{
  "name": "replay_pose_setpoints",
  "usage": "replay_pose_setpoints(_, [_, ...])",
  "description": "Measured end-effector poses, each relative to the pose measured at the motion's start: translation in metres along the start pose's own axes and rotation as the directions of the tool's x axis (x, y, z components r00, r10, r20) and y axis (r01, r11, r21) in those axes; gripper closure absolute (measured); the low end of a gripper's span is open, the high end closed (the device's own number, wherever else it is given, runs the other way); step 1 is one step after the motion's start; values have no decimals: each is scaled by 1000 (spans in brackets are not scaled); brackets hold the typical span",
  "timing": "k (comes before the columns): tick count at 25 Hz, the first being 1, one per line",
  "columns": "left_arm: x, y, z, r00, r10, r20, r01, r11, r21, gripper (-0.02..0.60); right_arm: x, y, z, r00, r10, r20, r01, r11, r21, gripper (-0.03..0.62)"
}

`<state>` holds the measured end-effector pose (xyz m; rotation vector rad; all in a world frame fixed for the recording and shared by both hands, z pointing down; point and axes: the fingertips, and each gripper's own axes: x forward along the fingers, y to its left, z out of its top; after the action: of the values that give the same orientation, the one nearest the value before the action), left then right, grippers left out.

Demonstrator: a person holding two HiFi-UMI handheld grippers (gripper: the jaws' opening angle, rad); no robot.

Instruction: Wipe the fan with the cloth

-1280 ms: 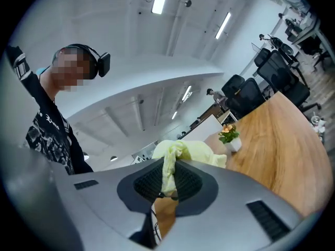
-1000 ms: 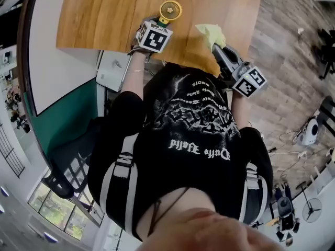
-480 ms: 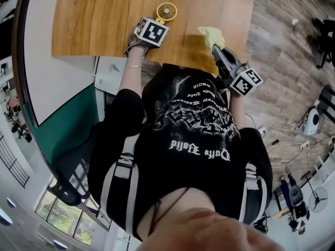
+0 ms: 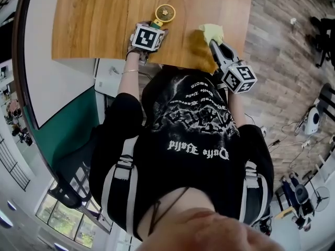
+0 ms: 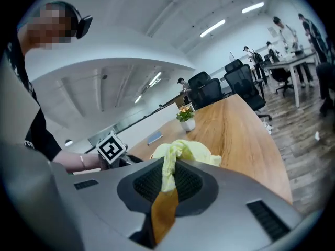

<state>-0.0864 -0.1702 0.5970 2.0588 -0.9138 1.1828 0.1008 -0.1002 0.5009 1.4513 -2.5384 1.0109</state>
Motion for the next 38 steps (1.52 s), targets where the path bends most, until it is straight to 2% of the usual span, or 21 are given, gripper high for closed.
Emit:
replay_pose_setpoints(4, [-13, -1, 11, 990, 78, 120, -79, 997, 4, 242, 11, -6, 10, 996, -91, -6, 89, 985, -149, 548])
replay_pose_setpoints(7, [-34, -10, 19, 970, 90, 226, -79, 995, -55, 242, 15, -6, 24, 993, -119, 8, 118, 972, -205, 548])
replay_pose_setpoints(9, [-49, -17, 27, 945, 86, 315, -53, 992, -114, 242, 17, -7, 31, 990, -141, 23, 142, 961, -237, 548])
replay_pose_setpoints(12, [-73, -26, 36, 895, 100, 434, -30, 986, -165, 242, 14, -8, 43, 983, -171, 67, 183, 948, -261, 548])
replay_pose_setpoints(15, [-94, -40, 43, 844, 100, 527, -28, 989, -144, 242, 9, -7, 54, 975, -193, 113, 218, 932, -289, 547])
replay_pose_setpoints(18, [-110, -58, 46, 800, 82, 595, -28, 995, -99, 242, 6, -12, 55, 965, -233, 119, 260, 904, -339, 546])
replay_pose_setpoints(22, [-119, -76, 50, 758, 44, 651, -6, 998, -61, 242, 4, -16, 52, 960, -262, 101, 280, 869, -408, 545])
replay_pose_setpoints(26, [-116, -79, 55, 749, 38, 661, 23, 996, -82, 242, 5, -13, 55, 963, -246, 105, 268, 866, -423, 545])
replay_pose_setpoints(28, [-117, -79, 59, 746, 44, 664, 17, 996, -84, 243, 5, -13, 60, 963, -243, 118, 271, 867, -419, 545])
replay_pose_setpoints(30, [-116, -78, 62, 743, 61, 667, -3, 996, -88, 269, 5, -14, 64, 961, -243, 130, 275, 866, -418, 545])
replay_pose_setpoints(34, [-112, -72, 58, 748, 126, 652, -57, 990, -126, 412, 6, -8, 65, 964, -226, 141, 265, 866, -424, 546])
replay_pose_setpoints(35, [-112, -70, 56, 748, 145, 648, -69, 988, -141, 465, 7, -5, 64, 966, -218, 141, 258, 867, -426, 546])
replay_pose_setpoints(36, [-113, -68, 54, 745, 163, 646, -80, 984, -157, 544, 8, -2, 64, 968, -208, 139, 249, 869, -428, 546])
replay_pose_setpoints(38, [-114, -67, 52, 739, 180, 649, -85, 981, -175, 560, 10, 3, 63, 972, -191, 135, 231, 869, -437, 548])
